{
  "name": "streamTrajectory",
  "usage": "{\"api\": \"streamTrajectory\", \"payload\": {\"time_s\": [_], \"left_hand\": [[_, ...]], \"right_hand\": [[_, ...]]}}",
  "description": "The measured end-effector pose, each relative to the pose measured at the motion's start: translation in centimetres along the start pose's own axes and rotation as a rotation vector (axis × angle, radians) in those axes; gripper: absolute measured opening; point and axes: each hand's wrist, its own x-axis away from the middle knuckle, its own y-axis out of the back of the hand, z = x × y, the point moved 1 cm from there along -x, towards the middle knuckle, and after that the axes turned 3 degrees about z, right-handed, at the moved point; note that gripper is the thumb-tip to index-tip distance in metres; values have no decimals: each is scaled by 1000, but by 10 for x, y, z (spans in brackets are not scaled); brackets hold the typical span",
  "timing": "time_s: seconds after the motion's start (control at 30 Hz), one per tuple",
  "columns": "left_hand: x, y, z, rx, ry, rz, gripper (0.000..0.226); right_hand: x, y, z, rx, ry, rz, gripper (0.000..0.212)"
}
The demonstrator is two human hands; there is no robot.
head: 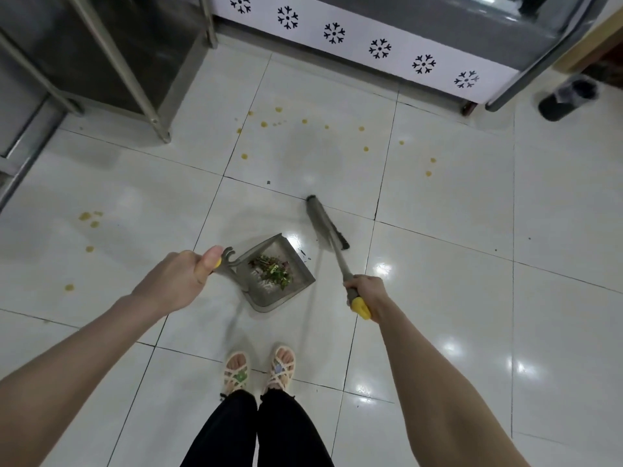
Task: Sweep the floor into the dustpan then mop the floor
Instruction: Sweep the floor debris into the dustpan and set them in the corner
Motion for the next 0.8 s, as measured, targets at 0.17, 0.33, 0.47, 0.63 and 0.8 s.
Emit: {"api": "streamTrajectory", "payload": {"time_s": [0.17, 0.33, 0.47, 0.63, 0.8], "left_hand": [[0, -1, -1, 22, 1, 13, 83], [16, 4, 9, 77, -1, 28, 83], [35, 4, 23, 98, -15, 64, 80], [53, 10, 41, 130, 8, 58, 77], [60, 7, 46, 127, 32, 41, 71]], "right_hand": [[41, -26, -20, -40, -63, 95, 8], [84, -29, -25, -16, -19, 93, 16], [102, -37, -34, -22, 33, 42, 14], [96, -51, -40, -40, 55, 7, 11], [86, -77, -50, -41, 28, 27, 8]]}}
